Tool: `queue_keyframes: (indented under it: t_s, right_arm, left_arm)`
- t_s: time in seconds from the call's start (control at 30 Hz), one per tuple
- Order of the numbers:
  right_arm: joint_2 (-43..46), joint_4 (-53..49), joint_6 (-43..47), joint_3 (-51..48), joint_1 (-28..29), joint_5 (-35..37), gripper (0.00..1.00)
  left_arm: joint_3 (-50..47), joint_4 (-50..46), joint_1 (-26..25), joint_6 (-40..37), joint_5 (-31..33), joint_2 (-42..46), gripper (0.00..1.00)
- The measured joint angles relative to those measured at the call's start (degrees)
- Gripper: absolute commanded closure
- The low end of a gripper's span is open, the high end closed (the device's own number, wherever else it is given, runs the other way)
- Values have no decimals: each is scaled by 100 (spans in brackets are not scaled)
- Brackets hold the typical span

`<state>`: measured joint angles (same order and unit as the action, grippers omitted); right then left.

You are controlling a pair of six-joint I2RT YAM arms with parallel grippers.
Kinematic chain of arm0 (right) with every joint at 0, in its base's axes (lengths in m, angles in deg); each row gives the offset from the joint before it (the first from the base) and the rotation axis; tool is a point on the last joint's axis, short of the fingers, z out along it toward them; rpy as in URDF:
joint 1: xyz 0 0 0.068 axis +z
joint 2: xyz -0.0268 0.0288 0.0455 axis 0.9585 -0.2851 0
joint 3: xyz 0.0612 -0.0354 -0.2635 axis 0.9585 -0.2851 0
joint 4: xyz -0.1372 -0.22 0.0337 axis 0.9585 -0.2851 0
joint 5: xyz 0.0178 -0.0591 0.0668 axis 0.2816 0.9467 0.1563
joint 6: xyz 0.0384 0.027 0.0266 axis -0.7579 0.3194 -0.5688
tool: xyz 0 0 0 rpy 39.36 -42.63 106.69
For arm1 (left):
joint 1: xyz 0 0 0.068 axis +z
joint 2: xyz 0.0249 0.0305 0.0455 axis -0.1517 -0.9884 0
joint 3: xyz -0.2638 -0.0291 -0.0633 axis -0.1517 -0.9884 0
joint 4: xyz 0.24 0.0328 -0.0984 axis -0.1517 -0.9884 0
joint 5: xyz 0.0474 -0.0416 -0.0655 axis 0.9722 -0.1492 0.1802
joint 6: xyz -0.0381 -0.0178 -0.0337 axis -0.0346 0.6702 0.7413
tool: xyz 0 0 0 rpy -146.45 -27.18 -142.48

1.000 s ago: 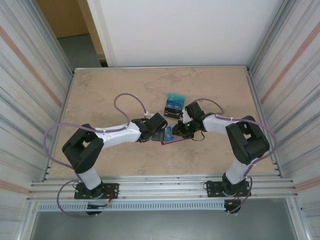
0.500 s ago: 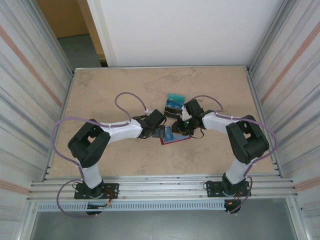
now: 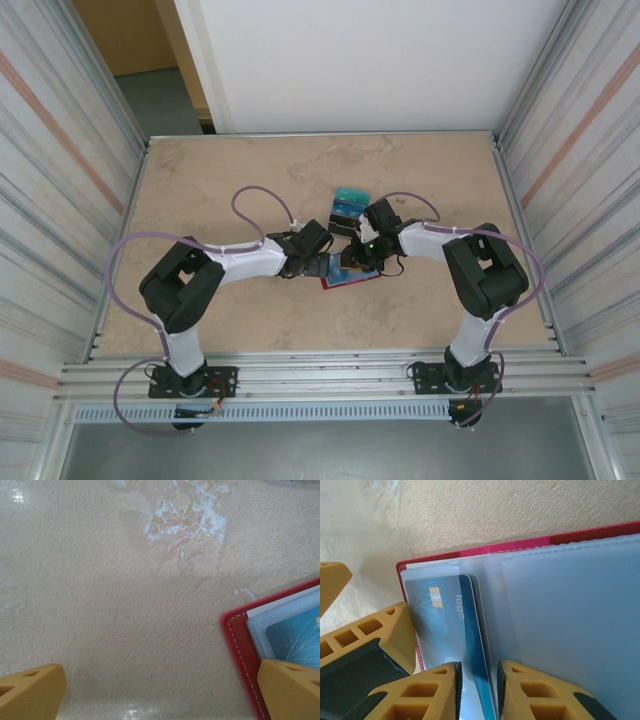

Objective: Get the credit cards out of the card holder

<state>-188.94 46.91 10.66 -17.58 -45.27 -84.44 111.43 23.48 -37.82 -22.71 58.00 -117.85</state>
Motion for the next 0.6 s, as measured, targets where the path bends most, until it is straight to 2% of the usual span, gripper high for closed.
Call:
queue_keyframes:
  t_s: [0.3,0.6]
  right_arm:
    - [-28,87,-11,2,-7,-129,79]
    - [-33,627,-208,-195,-160,-658,82]
  left_arm:
    - [0,-4,0,0,9,-22,1]
    - [0,-42,11,0,28,-22,1]
